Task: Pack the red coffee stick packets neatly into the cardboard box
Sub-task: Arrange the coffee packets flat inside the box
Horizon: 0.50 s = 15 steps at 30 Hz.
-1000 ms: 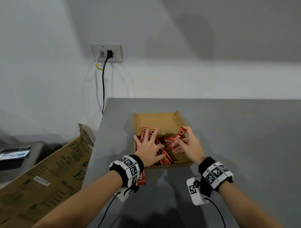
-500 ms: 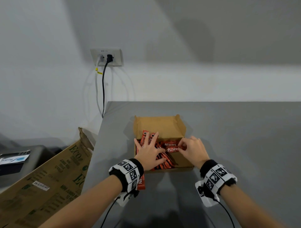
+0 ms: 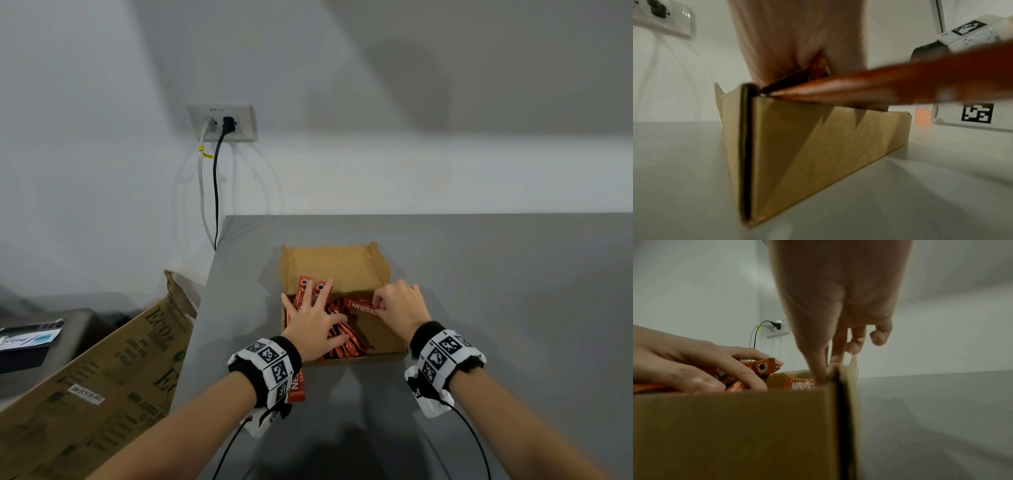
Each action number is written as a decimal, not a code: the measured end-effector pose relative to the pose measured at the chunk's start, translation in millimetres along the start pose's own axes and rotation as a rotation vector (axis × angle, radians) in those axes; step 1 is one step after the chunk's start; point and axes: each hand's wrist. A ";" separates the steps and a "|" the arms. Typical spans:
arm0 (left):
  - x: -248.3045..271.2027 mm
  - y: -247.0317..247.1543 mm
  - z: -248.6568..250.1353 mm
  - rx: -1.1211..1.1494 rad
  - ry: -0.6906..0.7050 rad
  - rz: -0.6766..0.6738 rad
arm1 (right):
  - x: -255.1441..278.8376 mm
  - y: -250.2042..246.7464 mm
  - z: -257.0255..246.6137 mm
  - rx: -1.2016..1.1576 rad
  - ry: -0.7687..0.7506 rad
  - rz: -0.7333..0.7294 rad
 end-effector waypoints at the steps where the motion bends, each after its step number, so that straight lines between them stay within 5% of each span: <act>1: 0.0 0.0 -0.1 0.000 -0.001 -0.002 | -1.8 0.7 -1.1 -0.008 -0.001 0.001; 15: 0.3 1.3 -0.1 -0.013 0.001 0.006 | -17.0 2.9 -9.4 0.056 -0.029 -0.034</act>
Point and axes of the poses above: each hand's wrist, its own x-axis away from the middle knuckle, its own y-axis out of the palm, z = x × y, and after that the axes turned 11 degrees about z, right-handed
